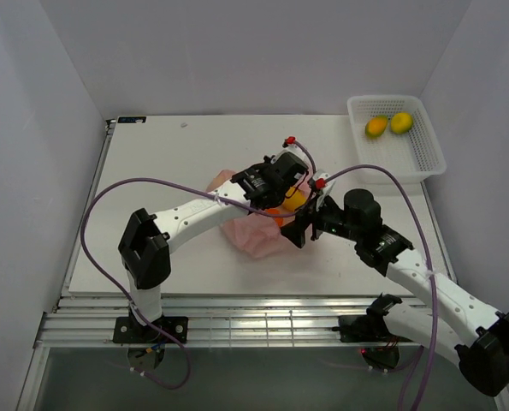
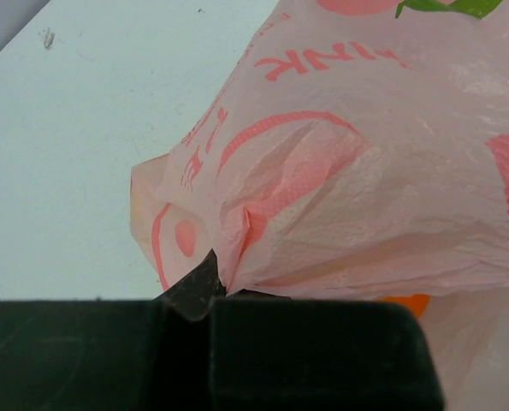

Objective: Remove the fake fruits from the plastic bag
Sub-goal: Adjust the plastic bag at the center of the board, then take out the fake fruit from the plastic bag.

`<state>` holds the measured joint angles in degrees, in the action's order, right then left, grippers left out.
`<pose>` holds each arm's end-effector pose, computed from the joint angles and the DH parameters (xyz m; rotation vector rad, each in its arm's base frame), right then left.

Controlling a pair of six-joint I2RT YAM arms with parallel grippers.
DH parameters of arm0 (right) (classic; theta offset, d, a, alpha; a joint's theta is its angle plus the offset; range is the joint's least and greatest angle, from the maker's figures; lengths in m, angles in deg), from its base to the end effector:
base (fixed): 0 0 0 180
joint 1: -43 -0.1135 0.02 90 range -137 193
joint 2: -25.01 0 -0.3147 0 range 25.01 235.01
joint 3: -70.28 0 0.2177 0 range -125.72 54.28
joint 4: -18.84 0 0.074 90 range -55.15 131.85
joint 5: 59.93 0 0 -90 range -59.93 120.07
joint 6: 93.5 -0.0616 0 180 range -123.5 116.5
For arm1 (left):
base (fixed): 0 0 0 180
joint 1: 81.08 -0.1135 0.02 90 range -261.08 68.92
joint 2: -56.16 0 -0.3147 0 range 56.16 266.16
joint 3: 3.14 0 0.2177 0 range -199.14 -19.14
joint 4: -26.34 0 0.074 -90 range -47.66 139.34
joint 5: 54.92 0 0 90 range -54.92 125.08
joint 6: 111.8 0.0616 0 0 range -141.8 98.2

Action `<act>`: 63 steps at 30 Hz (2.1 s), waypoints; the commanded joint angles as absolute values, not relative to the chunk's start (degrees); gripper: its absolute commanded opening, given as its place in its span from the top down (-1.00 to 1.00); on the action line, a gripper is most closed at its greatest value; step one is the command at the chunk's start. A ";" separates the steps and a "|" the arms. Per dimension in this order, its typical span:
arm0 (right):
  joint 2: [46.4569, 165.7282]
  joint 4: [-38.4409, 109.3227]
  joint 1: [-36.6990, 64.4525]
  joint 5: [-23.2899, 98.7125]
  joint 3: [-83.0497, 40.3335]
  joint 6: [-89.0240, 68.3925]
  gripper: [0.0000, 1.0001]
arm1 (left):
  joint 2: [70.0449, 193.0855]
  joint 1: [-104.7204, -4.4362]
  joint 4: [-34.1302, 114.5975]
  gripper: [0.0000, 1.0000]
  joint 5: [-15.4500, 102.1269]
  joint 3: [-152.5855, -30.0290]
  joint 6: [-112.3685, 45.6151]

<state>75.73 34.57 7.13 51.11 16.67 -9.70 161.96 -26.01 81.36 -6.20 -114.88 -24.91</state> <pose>0.1219 0.1154 0.3389 -0.7354 1.7107 0.8466 0.2629 -0.3055 0.3479 0.6769 2.0856 0.3209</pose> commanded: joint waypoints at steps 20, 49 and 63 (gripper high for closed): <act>91.73 7.34 -4.90 17.06 26.06 -16.42 -0.80 | 160.49 -27.64 91.03 1.00 7.30 -122.33 -40.33; 110.70 -1.28 -4.90 17.94 20.61 -11.14 -0.81 | 155.12 -30.10 86.55 1.00 15.04 -115.38 -41.48; 112.28 2.15 -4.90 14.42 22.20 -13.78 -0.93 | 155.21 -30.10 85.76 1.00 14.78 -114.41 -41.31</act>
<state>111.01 2.22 -4.66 16.01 22.90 -12.82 158.42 -30.10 87.18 14.59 -115.08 -40.95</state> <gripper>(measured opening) 0.962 0.019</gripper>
